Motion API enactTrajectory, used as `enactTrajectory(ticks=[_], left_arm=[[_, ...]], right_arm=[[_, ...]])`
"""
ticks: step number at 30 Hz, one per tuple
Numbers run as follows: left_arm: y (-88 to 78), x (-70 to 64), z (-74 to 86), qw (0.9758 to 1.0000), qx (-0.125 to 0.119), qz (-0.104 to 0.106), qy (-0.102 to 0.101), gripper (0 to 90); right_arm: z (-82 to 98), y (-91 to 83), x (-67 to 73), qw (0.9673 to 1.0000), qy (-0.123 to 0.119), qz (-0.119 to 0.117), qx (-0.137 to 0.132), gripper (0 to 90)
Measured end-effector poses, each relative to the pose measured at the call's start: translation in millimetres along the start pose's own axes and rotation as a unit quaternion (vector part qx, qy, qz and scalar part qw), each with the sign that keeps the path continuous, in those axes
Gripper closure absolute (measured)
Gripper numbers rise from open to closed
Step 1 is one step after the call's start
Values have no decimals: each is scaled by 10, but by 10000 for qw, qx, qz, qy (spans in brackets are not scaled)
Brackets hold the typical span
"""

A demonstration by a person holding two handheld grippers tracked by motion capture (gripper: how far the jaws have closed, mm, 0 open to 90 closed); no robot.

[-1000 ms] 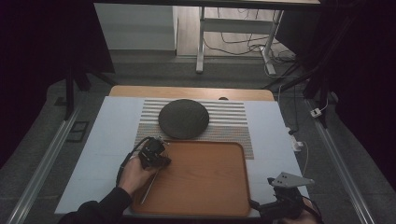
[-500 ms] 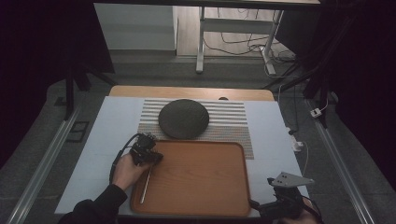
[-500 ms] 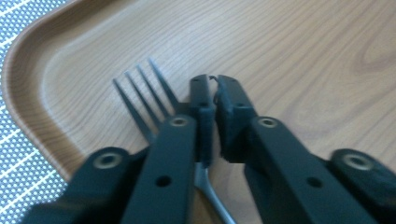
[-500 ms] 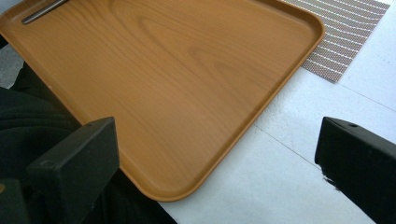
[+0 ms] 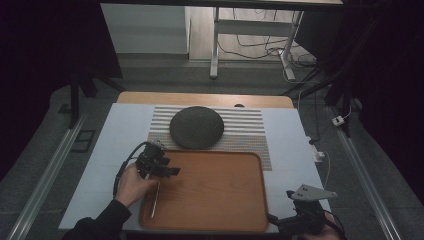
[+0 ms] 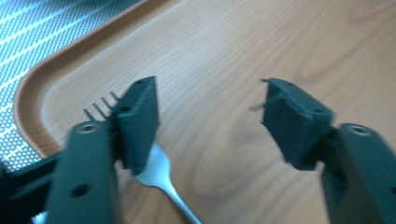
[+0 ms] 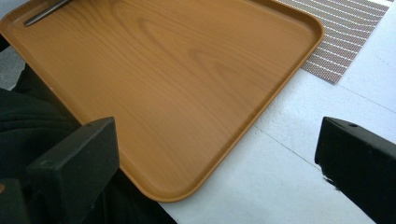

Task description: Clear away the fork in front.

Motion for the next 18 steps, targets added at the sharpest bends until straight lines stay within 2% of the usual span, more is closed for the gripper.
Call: enactTrajectory(ticks=[6,9,13,18], left_arm=[[-181,-69,62,9994,-204,284,1,243],[-270,-85,106,9989,-284,361,13,204],[-387,-93,153,9976,-452,519,-43,154],[-506,-116,218,9966,-616,552,-48,97]], right_arm=[[-2,1,3,10000,12,16,12,0],[0,2,2,10000,-5,23,20,0],[0,2,1,10000,8,21,15,0],[0,2,1,10000,10,20,17,0]])
Point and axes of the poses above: each handheld gripper's, and its own axes: y roughly forward along the jaws, z roughly out of its underside, x roughly to its left, the point moved 6 cm from there along y, roughly forward along the jaws, and after that the axes turned 11 degrees about -y, right-handed, at the moved point
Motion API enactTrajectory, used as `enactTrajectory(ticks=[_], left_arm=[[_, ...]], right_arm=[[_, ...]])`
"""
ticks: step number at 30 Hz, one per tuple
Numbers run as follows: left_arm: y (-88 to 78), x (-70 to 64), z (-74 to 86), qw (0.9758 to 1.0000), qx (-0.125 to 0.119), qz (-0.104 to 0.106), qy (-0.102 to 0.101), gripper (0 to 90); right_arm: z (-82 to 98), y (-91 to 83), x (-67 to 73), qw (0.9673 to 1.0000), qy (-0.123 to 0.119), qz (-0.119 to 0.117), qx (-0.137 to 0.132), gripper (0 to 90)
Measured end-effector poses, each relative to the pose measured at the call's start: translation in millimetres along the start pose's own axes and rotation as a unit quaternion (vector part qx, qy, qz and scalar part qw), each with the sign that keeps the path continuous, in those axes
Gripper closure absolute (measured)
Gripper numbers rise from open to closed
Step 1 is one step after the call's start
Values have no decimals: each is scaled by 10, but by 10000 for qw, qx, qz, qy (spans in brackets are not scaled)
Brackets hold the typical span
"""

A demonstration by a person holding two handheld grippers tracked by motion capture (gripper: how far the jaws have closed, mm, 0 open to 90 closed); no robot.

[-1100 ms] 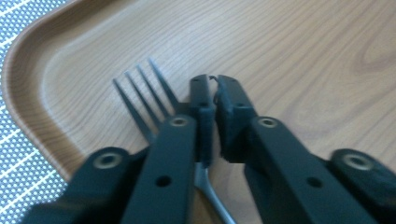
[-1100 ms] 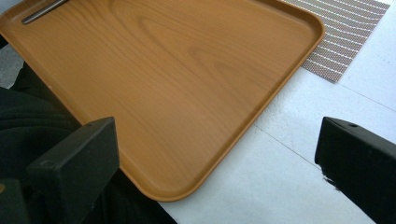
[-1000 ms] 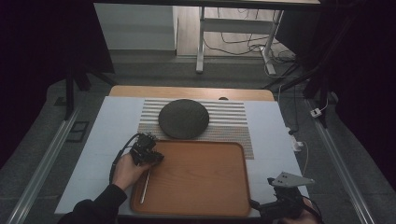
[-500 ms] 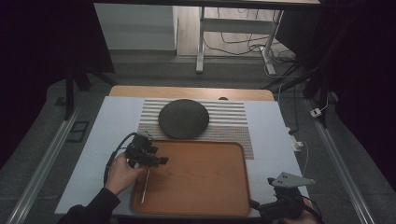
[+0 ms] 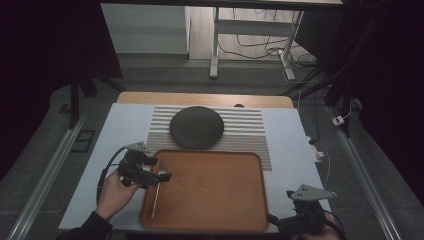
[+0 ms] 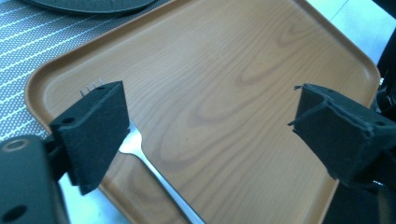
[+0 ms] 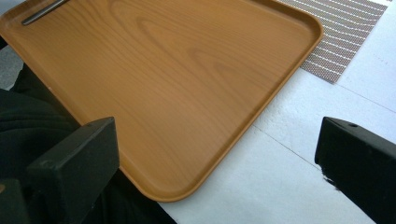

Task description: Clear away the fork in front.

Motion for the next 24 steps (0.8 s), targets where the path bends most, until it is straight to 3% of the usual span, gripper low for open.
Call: enactTrajectory(ticks=[8,17,24], left_arm=[[-168,-57,168,9999,-128,57,18,50],[-439,-43,437,9985,-469,174,-219,22],[-588,-6,638,9975,-612,149,-306,0]], right_arm=[[0,-1,-3,10000,16,-4,-3,0],[0,-3,-2,10000,18,-6,-10,0],[0,2,0,10000,5,-12,3,0]])
Point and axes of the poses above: each handheld gripper's, and its own axes: y roughly forward along the jaws, z roughly out of its underside, x roughly to its left, the point moved 6 cm from there along y, roughly forward along the jaws, and after that the axes turned 11 degrees about -y, right-handed, at the moved point
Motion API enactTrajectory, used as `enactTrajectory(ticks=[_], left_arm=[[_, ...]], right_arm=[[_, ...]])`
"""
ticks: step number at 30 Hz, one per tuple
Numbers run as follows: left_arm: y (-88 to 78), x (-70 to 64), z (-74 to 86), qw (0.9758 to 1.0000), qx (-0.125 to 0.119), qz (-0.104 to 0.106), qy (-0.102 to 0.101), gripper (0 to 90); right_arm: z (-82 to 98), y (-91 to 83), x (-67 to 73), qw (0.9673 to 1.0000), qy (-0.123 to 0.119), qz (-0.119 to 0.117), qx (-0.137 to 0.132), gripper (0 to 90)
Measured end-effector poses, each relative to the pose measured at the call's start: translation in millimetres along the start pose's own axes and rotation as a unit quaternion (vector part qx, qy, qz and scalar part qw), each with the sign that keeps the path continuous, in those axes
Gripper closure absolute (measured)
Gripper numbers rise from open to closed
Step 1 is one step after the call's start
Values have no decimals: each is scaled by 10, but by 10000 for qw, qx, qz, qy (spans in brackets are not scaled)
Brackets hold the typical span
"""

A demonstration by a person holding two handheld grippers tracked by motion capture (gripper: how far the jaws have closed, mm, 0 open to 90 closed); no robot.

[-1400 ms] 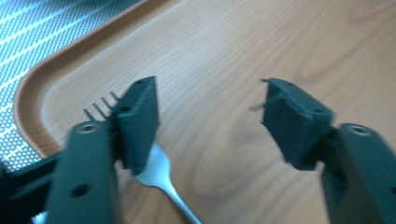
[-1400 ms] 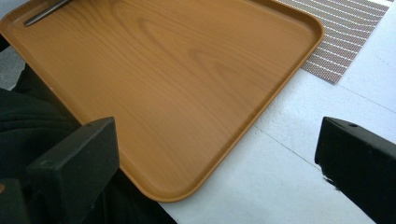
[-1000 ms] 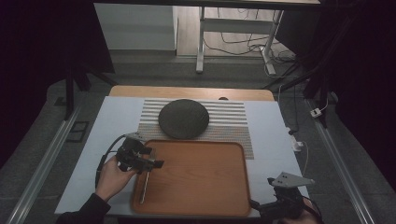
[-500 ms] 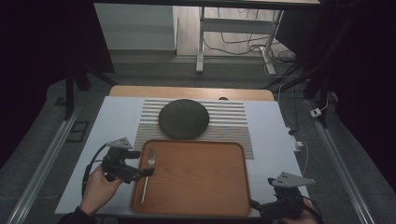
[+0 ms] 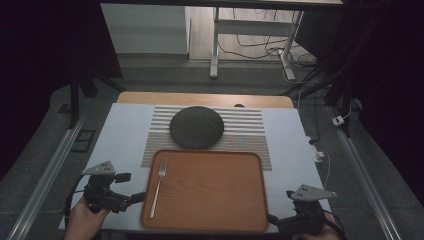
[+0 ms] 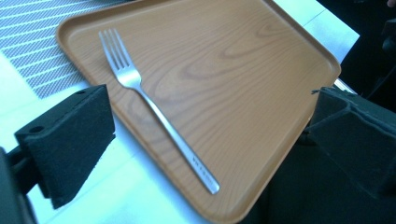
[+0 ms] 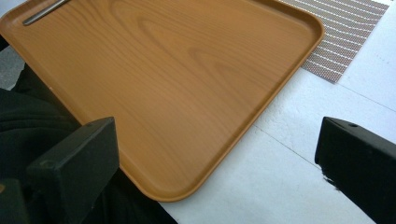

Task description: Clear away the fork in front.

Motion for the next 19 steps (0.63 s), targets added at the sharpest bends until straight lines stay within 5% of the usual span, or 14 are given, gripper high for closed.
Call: enactTrajectory(ticks=[7,14,19], left_arm=[[-112,70,160,9999,-38,-122,-101,0],[-156,136,320,9984,224,-507,-128,0],[-147,131,327,9978,303,-571,-110,0]], right_arm=[[5,-9,-7,10000,81,3,-3,0],[4,-3,-6,10000,93,7,20,0],[6,5,-6,10000,70,-9,42,0]])
Point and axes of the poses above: each handheld gripper's, and its own axes: y roughly forward along the jaws, z roughly out of its underside, x roughly to its left, the point moved 6 cm from there along y, roughly forward along the jaws, and after that the axes turned 11 degrees about -y, right-handed, at the moved point
